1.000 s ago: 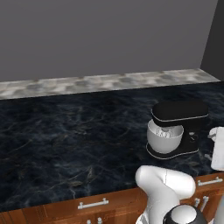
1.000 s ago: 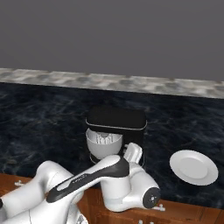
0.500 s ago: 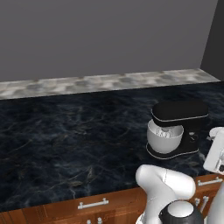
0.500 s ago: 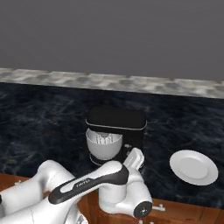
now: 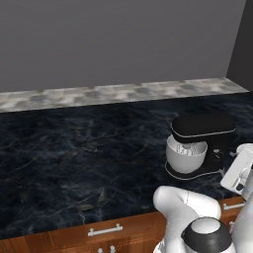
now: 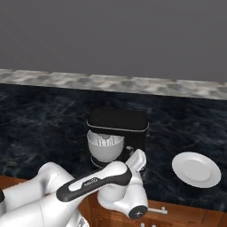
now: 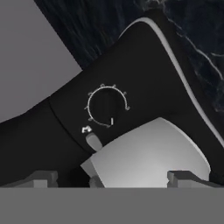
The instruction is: Add butter and sugar cubes to the stand mixer bowl and then turn on the stand mixer to begin making frosting.
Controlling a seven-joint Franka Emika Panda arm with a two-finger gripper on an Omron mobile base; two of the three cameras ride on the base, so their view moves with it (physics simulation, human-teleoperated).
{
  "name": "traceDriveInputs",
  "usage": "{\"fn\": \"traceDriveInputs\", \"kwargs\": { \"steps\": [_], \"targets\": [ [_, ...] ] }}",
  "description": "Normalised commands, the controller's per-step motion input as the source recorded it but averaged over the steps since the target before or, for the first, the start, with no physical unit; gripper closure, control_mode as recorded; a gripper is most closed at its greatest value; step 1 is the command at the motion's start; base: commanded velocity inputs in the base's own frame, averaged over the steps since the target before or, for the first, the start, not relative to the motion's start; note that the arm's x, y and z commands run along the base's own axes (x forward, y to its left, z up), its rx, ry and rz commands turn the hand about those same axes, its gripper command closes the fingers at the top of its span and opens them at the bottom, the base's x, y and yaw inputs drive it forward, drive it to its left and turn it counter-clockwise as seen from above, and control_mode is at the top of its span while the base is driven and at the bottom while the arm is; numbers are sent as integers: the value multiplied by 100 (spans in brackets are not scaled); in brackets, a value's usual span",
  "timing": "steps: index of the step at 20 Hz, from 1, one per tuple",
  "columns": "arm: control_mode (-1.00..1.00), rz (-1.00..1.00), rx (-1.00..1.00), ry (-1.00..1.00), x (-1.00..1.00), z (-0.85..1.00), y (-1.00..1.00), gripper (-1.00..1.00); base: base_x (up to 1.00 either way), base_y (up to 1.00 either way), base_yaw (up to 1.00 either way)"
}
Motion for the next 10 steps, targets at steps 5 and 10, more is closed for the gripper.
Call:
{"fn": "traceDriveInputs", "kwargs": {
  "steps": [5,10],
  "targets": [
    [-100,-1,5,-8,14,-13,-8,-100,0,0,0],
    [-100,0,3,-7,10,-1,-3,-100,0,0,0]
  ]
}}
